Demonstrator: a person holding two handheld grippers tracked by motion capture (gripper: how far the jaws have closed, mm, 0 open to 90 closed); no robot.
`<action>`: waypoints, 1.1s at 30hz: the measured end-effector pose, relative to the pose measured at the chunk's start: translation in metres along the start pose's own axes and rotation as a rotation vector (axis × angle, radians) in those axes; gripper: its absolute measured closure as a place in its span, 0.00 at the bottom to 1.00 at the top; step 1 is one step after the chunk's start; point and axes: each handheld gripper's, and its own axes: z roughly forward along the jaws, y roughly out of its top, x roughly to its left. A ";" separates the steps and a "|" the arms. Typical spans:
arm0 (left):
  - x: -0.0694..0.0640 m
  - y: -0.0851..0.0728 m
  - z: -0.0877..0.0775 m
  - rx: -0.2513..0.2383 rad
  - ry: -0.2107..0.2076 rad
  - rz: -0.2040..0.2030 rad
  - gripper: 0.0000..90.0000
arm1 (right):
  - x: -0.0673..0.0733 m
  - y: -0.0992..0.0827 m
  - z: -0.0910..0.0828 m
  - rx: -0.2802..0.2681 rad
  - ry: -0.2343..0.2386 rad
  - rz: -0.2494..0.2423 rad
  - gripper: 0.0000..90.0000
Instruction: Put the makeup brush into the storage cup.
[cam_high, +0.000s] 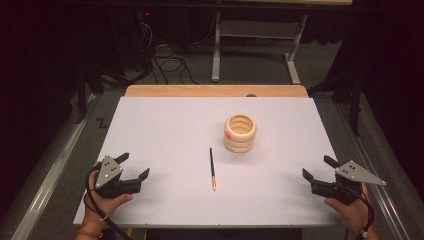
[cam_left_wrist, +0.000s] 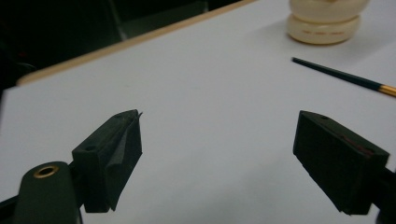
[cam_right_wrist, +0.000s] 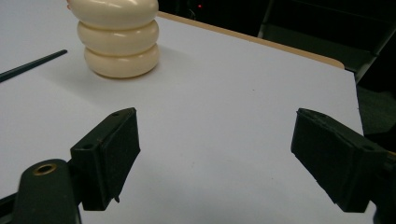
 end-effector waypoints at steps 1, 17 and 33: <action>-0.002 0.000 0.002 0.013 -0.012 0.004 0.19 | 0.000 0.000 0.000 0.002 0.001 -0.005 0.18; -0.013 -0.003 0.006 0.022 -0.063 0.044 0.24 | 0.002 0.001 0.003 0.013 0.026 -0.003 0.21; -0.023 0.000 0.015 0.058 -0.120 0.077 0.28 | 0.007 0.003 0.004 0.022 0.039 -0.008 0.24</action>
